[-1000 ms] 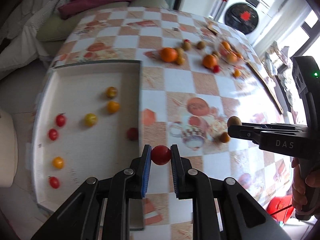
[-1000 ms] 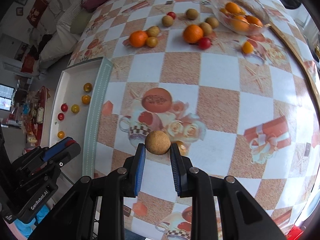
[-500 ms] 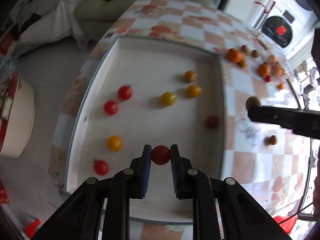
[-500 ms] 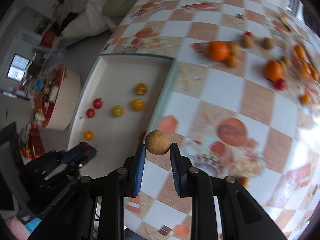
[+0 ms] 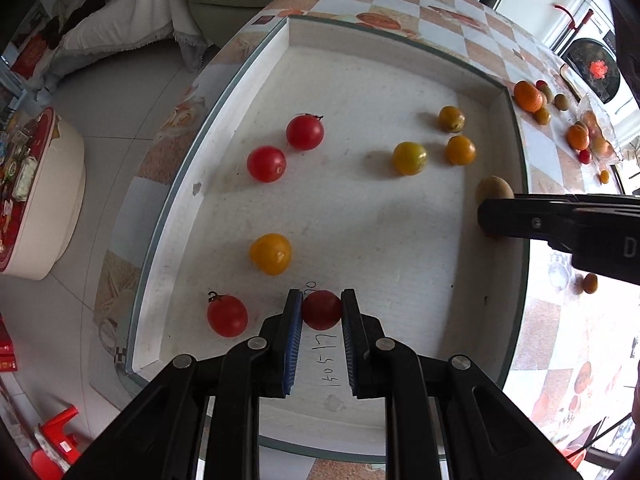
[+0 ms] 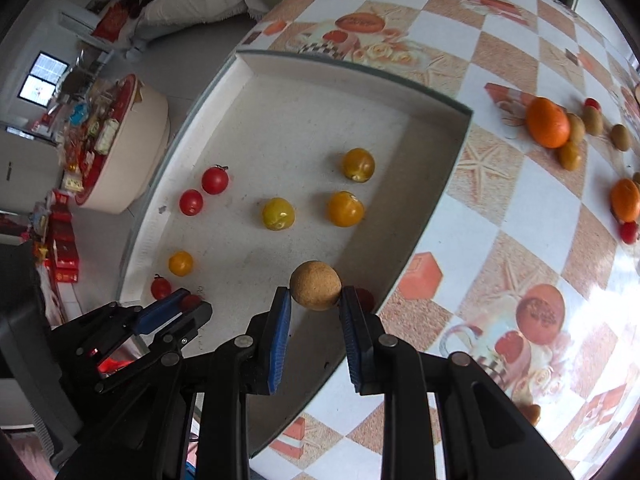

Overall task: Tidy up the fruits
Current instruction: 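Carry the brown fruit and the red tomato over the white tray, then open the right tool to drop the brown fruit while the left tool drops the red tomato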

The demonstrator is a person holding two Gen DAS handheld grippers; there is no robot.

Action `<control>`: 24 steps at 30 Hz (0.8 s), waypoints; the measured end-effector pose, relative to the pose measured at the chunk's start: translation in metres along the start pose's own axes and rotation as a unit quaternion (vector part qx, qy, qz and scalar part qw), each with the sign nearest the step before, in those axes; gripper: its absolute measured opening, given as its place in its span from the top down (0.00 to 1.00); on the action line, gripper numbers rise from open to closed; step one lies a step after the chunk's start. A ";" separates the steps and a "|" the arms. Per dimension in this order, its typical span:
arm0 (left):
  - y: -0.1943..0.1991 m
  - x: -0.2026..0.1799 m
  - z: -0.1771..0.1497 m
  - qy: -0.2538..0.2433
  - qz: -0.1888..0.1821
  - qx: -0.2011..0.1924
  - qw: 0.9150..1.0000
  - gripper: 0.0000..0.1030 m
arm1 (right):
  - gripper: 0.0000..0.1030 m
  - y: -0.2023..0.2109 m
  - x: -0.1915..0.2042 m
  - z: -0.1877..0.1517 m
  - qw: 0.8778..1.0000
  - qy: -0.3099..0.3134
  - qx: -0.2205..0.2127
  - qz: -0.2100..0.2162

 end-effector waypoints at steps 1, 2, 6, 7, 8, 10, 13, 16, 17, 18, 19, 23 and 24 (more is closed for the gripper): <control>-0.001 0.000 0.000 0.000 0.000 0.001 1.000 0.80 | 0.73 -0.003 0.001 0.000 1.000 0.003 0.002 -0.003; -0.002 0.000 0.000 0.000 0.001 0.001 1.000 0.80 | 0.73 -0.005 0.002 0.001 1.000 0.007 0.004 -0.007; -0.004 -0.002 0.002 -0.012 0.007 0.000 1.000 0.80 | 0.73 -0.012 0.008 0.006 1.000 0.018 0.003 -0.014; -0.005 -0.005 0.002 -0.013 0.009 0.000 1.000 0.80 | 0.73 -0.013 0.010 0.008 1.000 0.020 0.002 -0.014; -0.005 -0.006 0.002 -0.014 0.009 0.000 1.000 0.80 | 0.73 -0.015 0.011 0.008 1.000 0.022 0.003 -0.014; -0.005 -0.007 0.003 -0.017 0.012 0.000 1.000 0.80 | 0.73 -0.017 0.014 0.010 1.000 0.023 0.005 -0.015; -0.006 -0.009 0.003 -0.018 0.014 -0.001 1.000 0.80 | 0.73 -0.022 0.018 0.010 0.999 0.028 0.008 -0.015; -0.006 -0.011 0.002 -0.024 0.018 -0.004 1.000 0.80 | 0.73 -0.028 0.026 0.011 0.999 0.034 0.012 -0.013; -0.006 -0.010 0.001 -0.025 0.020 -0.004 0.999 0.80 | 0.73 -0.031 0.028 0.010 0.999 0.035 0.016 -0.012; -0.006 -0.011 0.001 -0.026 0.021 -0.006 0.999 0.80 | 0.73 -0.032 0.029 0.011 0.999 0.036 0.015 -0.014; -0.006 -0.012 0.000 -0.027 0.022 -0.007 0.999 0.80 | 0.73 -0.032 0.030 0.011 0.999 0.038 0.013 -0.017; -0.002 -0.016 -0.004 -0.026 0.022 -0.011 0.999 0.80 | 0.73 -0.032 0.031 0.012 0.999 0.038 0.016 -0.007; -0.002 -0.016 -0.004 -0.027 0.024 -0.011 0.999 0.77 | 0.73 -0.032 0.031 0.012 0.999 0.037 0.017 -0.003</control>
Point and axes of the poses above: each gripper's, at about its wrist camera, not at the fingertips, and y roughly against the way its jaws point, x to its left, z to its top, the point moved 10 cm from there along -y, roughly the way its jaws point, and after that the axes turned 9 degrees about -z, right-handed, at the moved point
